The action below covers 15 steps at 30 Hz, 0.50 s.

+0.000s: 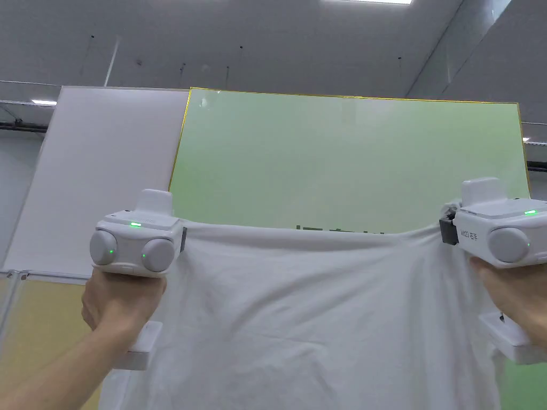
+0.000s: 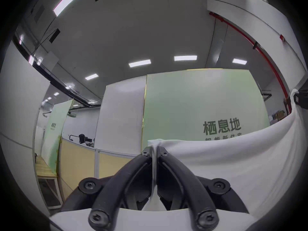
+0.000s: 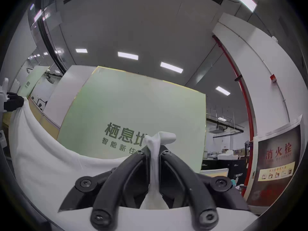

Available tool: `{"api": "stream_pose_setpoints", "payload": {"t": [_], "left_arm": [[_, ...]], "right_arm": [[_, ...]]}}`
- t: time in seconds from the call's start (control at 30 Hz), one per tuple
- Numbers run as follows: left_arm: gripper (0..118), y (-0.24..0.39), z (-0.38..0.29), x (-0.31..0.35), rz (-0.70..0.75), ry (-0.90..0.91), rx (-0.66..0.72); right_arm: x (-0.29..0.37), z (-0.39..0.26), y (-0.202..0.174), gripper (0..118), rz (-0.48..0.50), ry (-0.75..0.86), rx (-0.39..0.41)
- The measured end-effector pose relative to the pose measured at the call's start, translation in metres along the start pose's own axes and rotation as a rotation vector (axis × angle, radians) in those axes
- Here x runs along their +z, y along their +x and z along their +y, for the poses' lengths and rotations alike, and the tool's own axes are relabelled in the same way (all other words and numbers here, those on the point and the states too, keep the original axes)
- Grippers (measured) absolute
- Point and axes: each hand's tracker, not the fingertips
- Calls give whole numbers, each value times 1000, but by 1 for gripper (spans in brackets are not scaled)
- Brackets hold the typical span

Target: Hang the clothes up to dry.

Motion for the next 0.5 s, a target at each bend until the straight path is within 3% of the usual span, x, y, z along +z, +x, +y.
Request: {"api": "stream_pose_setpoints", "payload": {"t": [0.07, 0.17, 0.23, 0.3, 0.37, 0.43, 0.47, 0.5], "left_arm": [[0, 2, -4, -29, -29, -44, 24], [0, 7, -6, -66, -39, -94, 79], [0, 10, -8, -88, -72, -104, 15], [0, 16, -10, -108, -54, 40, -81], [0, 14, -6, -122, -100, -1, -2], [0, 16, -5, -133, -105, 8, 109], [0, 24, -9, -144, -85, 23, 33], [0, 30, -10, -150, -45, 5, -13]], "right_arm": [[-32, -7, -4, 10, -15, -19, -26], [-76, -9, -11, 10, -39, -44, -4], [-102, -8, -12, 10, -66, -57, -22], [-123, -8, -12, 10, -71, -46, -33], [-139, -8, -12, 10, -79, -39, -39], [-154, -11, -16, 10, -135, -12, 23], [-163, -12, -18, 10, -121, -29, 66], [-170, -13, -15, 10, -113, -23, 36]]}}
